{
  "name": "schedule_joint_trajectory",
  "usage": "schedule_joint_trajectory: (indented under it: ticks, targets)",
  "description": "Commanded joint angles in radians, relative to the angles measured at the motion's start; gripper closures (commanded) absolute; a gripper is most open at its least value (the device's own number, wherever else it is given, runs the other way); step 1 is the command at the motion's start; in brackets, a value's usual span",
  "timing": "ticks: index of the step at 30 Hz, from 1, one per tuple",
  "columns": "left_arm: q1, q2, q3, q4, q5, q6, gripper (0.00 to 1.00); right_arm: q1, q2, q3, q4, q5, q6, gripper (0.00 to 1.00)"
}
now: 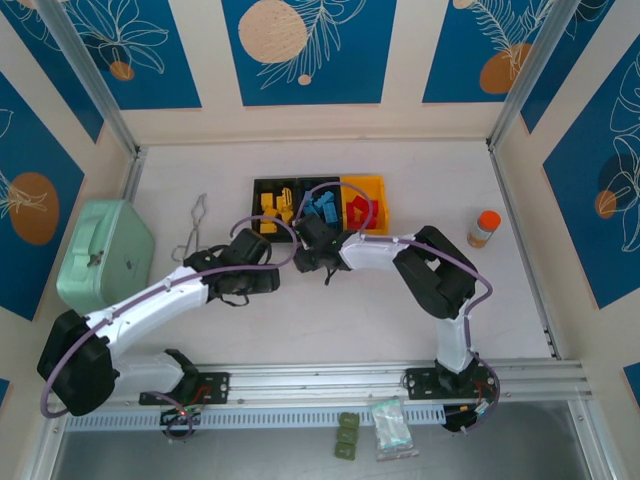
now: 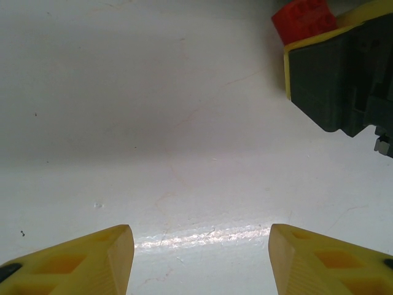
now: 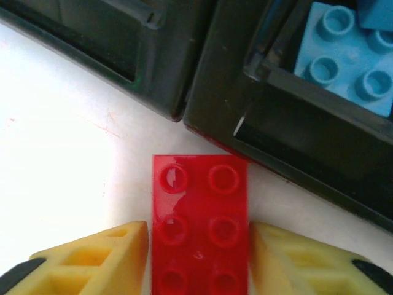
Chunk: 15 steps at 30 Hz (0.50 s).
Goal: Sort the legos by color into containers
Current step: Pick up the lego from the center of the table, then place the lego in the container.
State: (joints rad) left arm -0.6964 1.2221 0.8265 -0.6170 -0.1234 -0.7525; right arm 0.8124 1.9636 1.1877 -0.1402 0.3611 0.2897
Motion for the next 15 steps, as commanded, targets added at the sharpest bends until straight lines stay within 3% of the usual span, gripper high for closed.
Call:
schedule_joint_trajectory:
  ticks: [1,3,10,15]
  targets:
    - [0.014,-0.021,-0.01,-0.006,0.008,-0.004,0.41,0.018,-0.019,0.002,-0.032,0.012,-0.011,0.6]
    - [0.016,-0.021,-0.01,0.0,0.011,-0.004,0.41,0.031,-0.058,-0.023,-0.041,0.021,-0.012,0.67]
    - [0.016,0.025,-0.006,0.084,0.08,0.019,0.4,0.039,-0.289,-0.159,-0.096,0.018,0.033,0.68]
    - [-0.008,0.087,0.009,0.191,0.15,0.031,0.4,-0.021,-0.457,-0.209,-0.17,-0.017,0.065,0.69]
